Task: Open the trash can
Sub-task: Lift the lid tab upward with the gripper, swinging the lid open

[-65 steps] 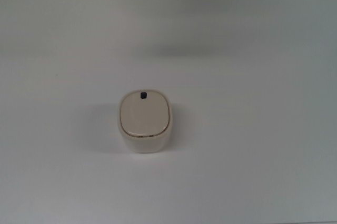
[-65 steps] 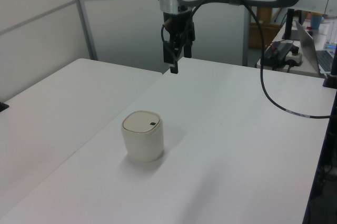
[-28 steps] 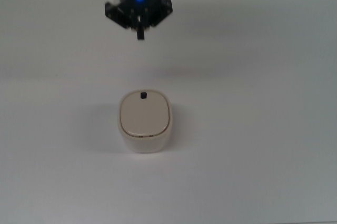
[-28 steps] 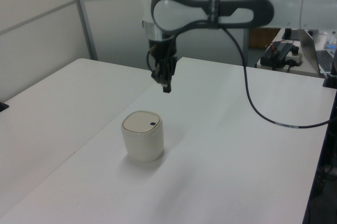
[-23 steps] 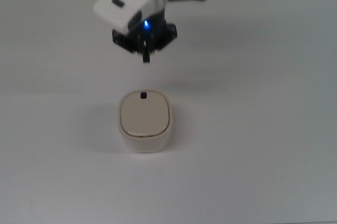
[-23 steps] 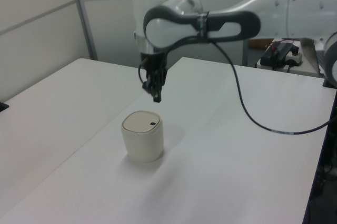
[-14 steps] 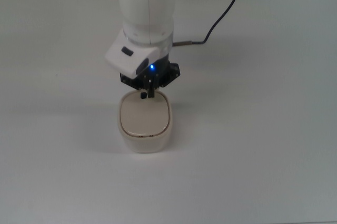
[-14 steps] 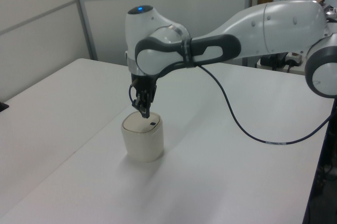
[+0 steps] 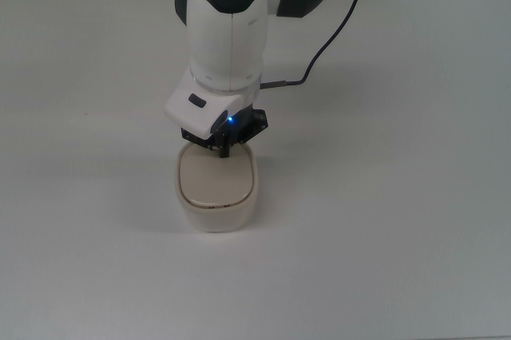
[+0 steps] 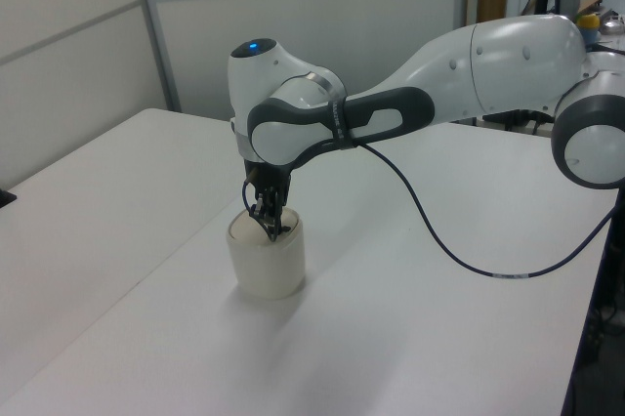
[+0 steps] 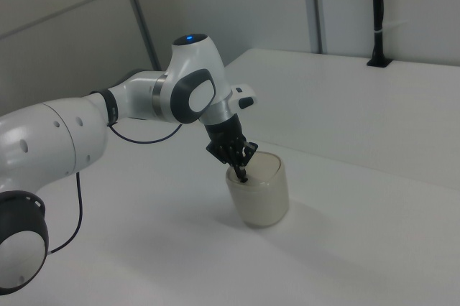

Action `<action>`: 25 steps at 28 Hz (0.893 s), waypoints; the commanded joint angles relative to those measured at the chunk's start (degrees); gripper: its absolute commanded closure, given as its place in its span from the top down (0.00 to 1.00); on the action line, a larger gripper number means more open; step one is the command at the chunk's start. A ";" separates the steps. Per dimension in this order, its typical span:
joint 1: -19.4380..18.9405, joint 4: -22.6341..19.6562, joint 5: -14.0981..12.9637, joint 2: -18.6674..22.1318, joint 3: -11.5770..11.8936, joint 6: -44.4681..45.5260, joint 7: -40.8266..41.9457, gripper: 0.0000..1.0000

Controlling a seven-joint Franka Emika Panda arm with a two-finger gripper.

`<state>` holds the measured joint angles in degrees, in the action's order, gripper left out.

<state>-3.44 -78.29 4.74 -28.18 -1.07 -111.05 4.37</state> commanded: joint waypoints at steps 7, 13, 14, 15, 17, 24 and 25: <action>0.27 -3.36 0.02 0.84 0.46 -3.74 0.91 0.00; 0.27 -0.20 -6.75 5.06 0.63 5.75 1.35 0.00; 0.27 -0.11 -7.02 5.68 0.54 6.72 1.17 0.00; 0.19 -0.11 -7.11 6.29 0.46 7.42 1.17 0.00; -0.08 -0.11 -7.28 8.14 0.46 8.66 1.17 0.00; 0.01 -0.11 -6.67 12.53 0.89 14.10 1.00 0.12; 0.01 -0.11 -6.58 13.15 0.98 15.07 1.00 0.18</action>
<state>-3.26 -76.93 -1.39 -18.57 -0.90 -99.60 4.37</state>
